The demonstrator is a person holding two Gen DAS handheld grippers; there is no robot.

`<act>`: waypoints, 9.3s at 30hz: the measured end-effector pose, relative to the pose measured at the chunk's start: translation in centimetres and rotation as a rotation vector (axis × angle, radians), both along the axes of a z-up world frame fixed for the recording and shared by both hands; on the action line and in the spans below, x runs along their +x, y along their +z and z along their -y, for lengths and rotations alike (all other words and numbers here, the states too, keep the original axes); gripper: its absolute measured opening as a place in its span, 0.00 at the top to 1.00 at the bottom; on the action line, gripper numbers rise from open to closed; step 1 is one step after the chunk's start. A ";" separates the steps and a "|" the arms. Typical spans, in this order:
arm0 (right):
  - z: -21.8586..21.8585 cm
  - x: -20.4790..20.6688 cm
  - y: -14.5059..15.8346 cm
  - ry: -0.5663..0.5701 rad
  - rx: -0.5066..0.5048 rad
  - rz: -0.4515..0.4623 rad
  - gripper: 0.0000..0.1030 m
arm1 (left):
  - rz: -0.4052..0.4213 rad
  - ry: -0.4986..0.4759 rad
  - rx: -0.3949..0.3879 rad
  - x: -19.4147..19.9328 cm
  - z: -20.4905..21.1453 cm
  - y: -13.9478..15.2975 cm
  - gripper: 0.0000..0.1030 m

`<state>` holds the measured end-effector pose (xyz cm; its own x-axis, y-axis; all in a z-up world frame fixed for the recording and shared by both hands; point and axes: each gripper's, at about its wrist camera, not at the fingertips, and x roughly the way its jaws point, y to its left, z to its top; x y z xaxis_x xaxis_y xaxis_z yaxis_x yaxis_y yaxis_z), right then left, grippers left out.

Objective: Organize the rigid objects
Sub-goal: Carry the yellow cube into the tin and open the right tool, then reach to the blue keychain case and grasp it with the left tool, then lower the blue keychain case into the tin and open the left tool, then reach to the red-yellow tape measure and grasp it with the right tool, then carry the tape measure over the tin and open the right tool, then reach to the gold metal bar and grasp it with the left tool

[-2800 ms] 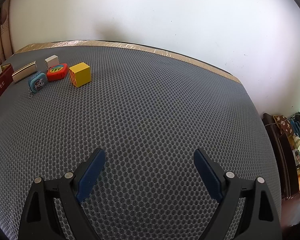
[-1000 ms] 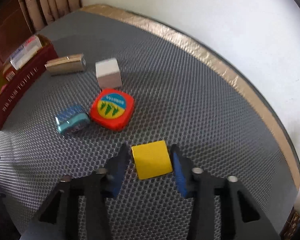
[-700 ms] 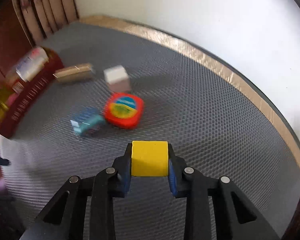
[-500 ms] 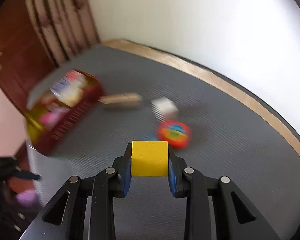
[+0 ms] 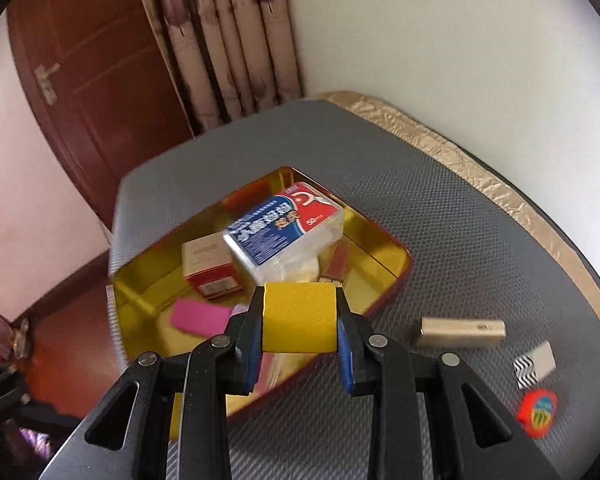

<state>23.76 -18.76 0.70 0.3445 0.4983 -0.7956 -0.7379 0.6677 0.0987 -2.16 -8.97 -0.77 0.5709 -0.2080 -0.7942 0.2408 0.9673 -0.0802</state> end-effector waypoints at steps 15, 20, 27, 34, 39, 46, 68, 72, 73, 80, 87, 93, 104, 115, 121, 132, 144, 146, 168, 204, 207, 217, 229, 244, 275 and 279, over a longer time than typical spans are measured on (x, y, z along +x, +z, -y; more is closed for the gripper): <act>-1.9 5.1 -3.7 -0.027 -0.080 -0.027 0.73 | -0.063 0.014 -0.074 1.9 -1.4 -2.0 0.38; -1.6 5.5 -4.1 -0.046 -0.066 -0.026 0.72 | -0.083 0.015 -0.075 2.2 -1.5 -2.6 0.38; -0.3 5.3 -2.8 -0.090 0.001 -0.003 0.71 | -0.093 0.015 -0.073 2.3 -1.4 -2.9 0.38; 6.8 -0.3 1.7 -0.241 0.097 0.131 0.68 | -0.094 0.004 -0.061 2.2 -1.0 -3.0 0.38; 15.9 -6.1 0.3 -0.423 -0.042 0.190 0.60 | -0.094 -0.023 -0.052 1.9 -0.3 -3.1 0.38; 28.5 -11.0 -3.2 -0.694 -0.241 0.176 0.60 | -0.114 -0.073 -0.035 1.7 1.9 -3.1 0.38; 36.3 -14.1 -4.4 -0.864 -0.068 0.165 0.38 | -0.096 -0.343 0.046 21.0 17.7 -1.6 0.38; 36.7 -14.6 -4.1 -0.856 -0.035 0.162 0.37 | -0.158 -0.333 0.076 24.6 18.7 -4.0 0.38; 36.9 -14.8 -4.1 -0.853 -0.028 0.160 0.37 | -0.171 -0.332 0.077 25.4 18.8 -4.5 0.38; 37.0 -14.7 -4.0 -0.831 -0.010 0.141 0.37 | -0.205 -0.318 0.069 27.6 18.5 -6.5 0.38; 36.8 -14.5 -4.2 -0.820 -0.006 0.130 0.37 | -0.207 -0.340 0.093 28.3 19.4 -7.5 0.38; 36.8 -14.4 -4.2 -0.818 -0.007 0.122 0.36 | -0.218 -0.346 0.085 28.5 20.0 -8.5 0.38; 36.9 -14.2 -4.3 -0.823 -0.011 0.116 0.36 | -0.225 -0.380 0.112 28.3 21.0 -9.9 0.79; 36.7 -13.8 -4.5 -0.831 -0.019 0.112 0.36 | -0.109 -0.333 0.053 19.8 17.6 -3.8 0.79; 36.2 -13.2 -4.8 -0.830 -0.045 0.107 0.36 | -0.039 -0.189 0.098 14.1 8.9 0.5 0.79; 35.3 -12.6 -5.4 -0.832 -0.113 0.103 0.36 | -0.099 0.047 0.248 14.6 -6.0 -3.0 0.79; 34.5 -12.1 -5.8 -0.826 -0.150 0.092 0.36 | -0.146 0.072 0.249 15.4 -8.4 -6.4 0.79; 34.5 -12.2 -5.9 -0.826 -0.149 0.091 0.36 | -0.135 0.079 0.257 15.3 -8.6 -6.4 0.79; 31.4 -11.3 -4.7 -0.703 -0.108 0.084 0.36 | 0.063 0.022 -0.111 5.8 -0.2 2.1 0.47; 20.0 2.0 -5.3 -0.510 -0.119 -0.008 0.58 | -0.102 -0.067 -0.121 4.9 5.6 -4.4 0.47; 19.0 -0.1 -3.4 -0.483 -0.036 -0.023 0.58 | -0.108 -0.050 -0.137 4.4 4.8 -3.7 0.47; 5.2 -5.3 1.8 -0.158 0.054 0.022 0.58 | -0.079 0.077 -0.077 1.5 -0.4 -2.3 0.47; -3.7 -5.3 -3.2 -0.045 -0.105 0.006 0.58 | -0.122 0.142 -0.132 1.9 -4.0 -3.4 0.47; -4.5 -3.7 -5.5 -0.063 -0.120 -0.013 0.57 | -0.183 0.144 -0.143 2.3 -4.6 -4.6 0.47; 26.0 -9.3 -5.7 -0.776 -0.418 0.226 0.17 | -0.168 -0.117 -0.073 1.0 2.9 -3.8 0.47; 29.7 -10.0 -6.5 -0.846 -0.371 0.207 0.16 | -0.066 -0.231 -0.020 2.8 6.4 -0.3 0.47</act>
